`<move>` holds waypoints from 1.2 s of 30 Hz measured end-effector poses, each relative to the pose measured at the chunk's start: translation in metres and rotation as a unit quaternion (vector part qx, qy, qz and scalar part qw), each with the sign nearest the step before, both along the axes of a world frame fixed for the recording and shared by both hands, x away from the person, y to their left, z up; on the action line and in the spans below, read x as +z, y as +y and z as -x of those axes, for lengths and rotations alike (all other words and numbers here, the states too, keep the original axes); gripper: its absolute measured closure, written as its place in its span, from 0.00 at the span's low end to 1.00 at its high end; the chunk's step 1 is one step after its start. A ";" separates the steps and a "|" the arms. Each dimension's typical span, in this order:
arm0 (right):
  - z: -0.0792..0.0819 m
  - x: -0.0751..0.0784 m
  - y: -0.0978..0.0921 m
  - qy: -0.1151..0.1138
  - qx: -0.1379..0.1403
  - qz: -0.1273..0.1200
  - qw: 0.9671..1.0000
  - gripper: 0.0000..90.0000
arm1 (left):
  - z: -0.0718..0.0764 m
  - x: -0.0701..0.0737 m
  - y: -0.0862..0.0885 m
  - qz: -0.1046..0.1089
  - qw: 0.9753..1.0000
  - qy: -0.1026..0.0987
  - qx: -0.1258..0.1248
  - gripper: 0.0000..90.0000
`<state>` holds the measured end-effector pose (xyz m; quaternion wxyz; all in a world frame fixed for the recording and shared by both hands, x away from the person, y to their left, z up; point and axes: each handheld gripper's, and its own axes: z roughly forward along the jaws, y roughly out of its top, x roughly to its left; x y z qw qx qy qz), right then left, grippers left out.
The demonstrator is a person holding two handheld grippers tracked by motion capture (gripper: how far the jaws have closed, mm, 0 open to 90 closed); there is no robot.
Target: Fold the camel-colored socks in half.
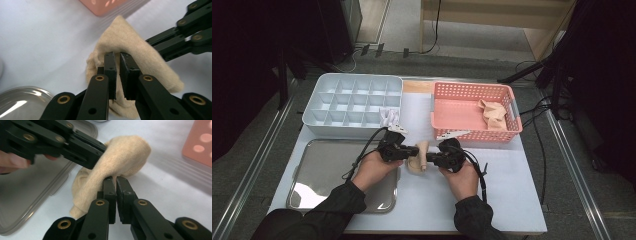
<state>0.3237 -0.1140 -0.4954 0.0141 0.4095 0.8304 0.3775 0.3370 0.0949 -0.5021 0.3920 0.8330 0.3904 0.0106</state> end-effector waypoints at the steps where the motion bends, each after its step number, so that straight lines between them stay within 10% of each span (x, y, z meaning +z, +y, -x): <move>1: 0.000 0.000 0.000 0.000 0.000 0.001 1.000 0.98 | 0.000 -0.002 -0.002 -0.002 1.000 0.001 0.000 0.95; 16: 0.007 0.003 0.002 -0.005 0.004 -0.001 1.000 0.97 | -0.002 -0.008 -0.006 0.001 1.000 0.014 -0.012 0.95; 36: 0.005 0.001 0.024 -0.007 0.038 0.010 0.999 0.96 | -0.004 0.010 0.030 0.019 0.999 0.003 0.032 0.91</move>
